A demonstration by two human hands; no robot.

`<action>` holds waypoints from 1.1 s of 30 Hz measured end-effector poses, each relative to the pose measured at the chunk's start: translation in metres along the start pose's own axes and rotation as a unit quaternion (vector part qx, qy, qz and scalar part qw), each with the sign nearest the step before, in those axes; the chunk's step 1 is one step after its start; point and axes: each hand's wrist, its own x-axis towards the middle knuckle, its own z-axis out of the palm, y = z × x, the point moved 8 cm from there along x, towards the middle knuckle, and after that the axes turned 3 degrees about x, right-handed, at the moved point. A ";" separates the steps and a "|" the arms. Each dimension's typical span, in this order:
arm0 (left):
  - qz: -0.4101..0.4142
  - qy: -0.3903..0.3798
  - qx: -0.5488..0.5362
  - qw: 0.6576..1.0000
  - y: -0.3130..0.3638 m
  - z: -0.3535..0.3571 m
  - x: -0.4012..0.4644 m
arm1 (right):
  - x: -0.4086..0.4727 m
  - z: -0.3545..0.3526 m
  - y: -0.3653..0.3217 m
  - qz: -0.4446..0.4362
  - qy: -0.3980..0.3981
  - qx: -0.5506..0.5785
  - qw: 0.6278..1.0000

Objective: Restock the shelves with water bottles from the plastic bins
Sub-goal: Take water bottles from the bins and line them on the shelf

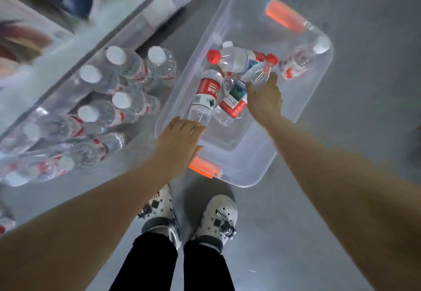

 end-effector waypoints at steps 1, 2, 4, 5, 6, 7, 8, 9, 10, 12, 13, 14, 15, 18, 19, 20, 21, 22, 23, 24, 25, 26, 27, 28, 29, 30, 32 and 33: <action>-0.011 0.012 0.016 1.000 -0.003 0.007 0.000 | 0.014 0.007 0.003 0.018 0.008 0.015 1.000; -0.018 0.024 0.028 0.999 -0.004 0.011 0.000 | 0.025 0.014 0.006 0.033 0.012 0.027 0.999; -0.016 0.049 0.036 0.998 -0.002 0.016 -0.002 | 0.042 0.024 0.011 0.066 0.026 0.052 0.996; -0.014 0.062 0.033 0.997 -0.002 0.015 -0.002 | 0.049 0.028 0.015 0.082 0.038 0.071 0.993; -0.014 0.070 0.031 0.997 -0.002 0.014 -0.001 | 0.054 0.031 0.016 0.095 0.050 0.091 0.990; -0.013 0.076 0.031 0.997 -0.002 0.013 -0.001 | 0.058 0.034 0.018 0.107 0.057 0.111 0.986; -0.013 0.075 0.030 0.997 -0.003 0.013 0.000 | 0.059 0.038 0.019 0.119 0.058 0.129 0.983; -0.011 0.077 0.030 0.997 -0.003 0.012 0.000 | 0.060 0.041 0.021 0.133 0.053 0.142 0.979; -0.008 0.074 0.030 0.997 -0.002 0.012 0.000 | 0.058 0.043 0.021 0.142 0.046 0.144 0.978; -0.009 0.058 0.034 0.998 -0.001 0.013 -0.001 | 0.050 0.043 0.019 0.128 0.030 0.127 0.983; -0.014 0.046 0.040 0.998 -0.001 0.014 0.000 | 0.044 0.040 0.017 0.111 0.023 0.115 0.987; -0.022 0.034 0.045 0.998 -0.003 0.014 0.000 | 0.034 0.033 0.013 0.091 0.017 0.103 0.990; -0.031 0.027 0.044 0.998 -0.005 0.014 -0.001 | 0.022 0.025 0.010 0.069 0.011 0.093 0.993; -0.065 -0.044 0.027 0.997 -0.007 0.005 -0.004 | -0.018 -0.015 -0.007 -0.001 -0.005 0.080 0.997; -0.079 -0.081 0.028 0.993 -0.005 0.000 -0.007 | -0.032 -0.031 -0.014 -0.018 -0.011 0.080 0.997; -0.100 -0.111 0.022 0.989 -0.003 -0.012 -0.011 | -0.046 -0.049 -0.022 -0.028 -0.015 0.079 0.996; -0.127 -0.125 -0.004 0.984 0.000 -0.028 -0.015 | -0.059 -0.067 -0.030 -0.031 -0.017 0.081 0.996; -0.152 -0.145 -0.057 0.976 0.003 -0.047 -0.020 | -0.074 -0.088 -0.041 -0.028 -0.019 0.083 0.996; -0.160 -0.160 -0.123 0.966 0.012 -0.066 -0.023 | -0.089 -0.108 -0.053 -0.024 -0.019 0.090 0.995; -0.153 -0.173 -0.189 0.954 0.023 -0.089 -0.026 | -0.105 -0.130 -0.068 -0.024 -0.018 0.100 0.995; -0.136 -0.167 -0.237 0.947 0.035 -0.117 -0.028 | -0.121 -0.150 -0.083 -0.025 -0.015 0.108 0.994; -0.122 -0.151 -0.268 0.944 0.047 -0.150 -0.032 | -0.138 -0.173 -0.101 -0.027 -0.009 0.109 0.994; -0.116 -0.126 -0.296 0.940 0.057 -0.183 -0.037 | -0.155 -0.195 -0.118 -0.029 -0.002 0.103 0.994; -0.125 -0.105 -0.321 0.933 0.064 -0.215 -0.045 | -0.174 -0.218 -0.137 -0.034 0.007 0.096 0.995; -0.136 -0.078 -0.344 0.926 0.070 -0.248 -0.053 | -0.191 -0.239 -0.156 -0.038 0.016 0.092 0.995; -0.151 -0.056 -0.355 0.921 0.073 -0.278 -0.062 | -0.211 -0.259 -0.176 -0.043 0.025 0.091 0.995; -0.177 -0.005 -0.364 0.914 0.077 -0.337 -0.083 | -0.249 -0.298 -0.211 -0.051 0.038 0.093 0.994; -0.189 0.014 -0.367 0.911 0.078 -0.364 -0.094 | -0.265 -0.315 -0.228 -0.061 0.034 0.096 0.993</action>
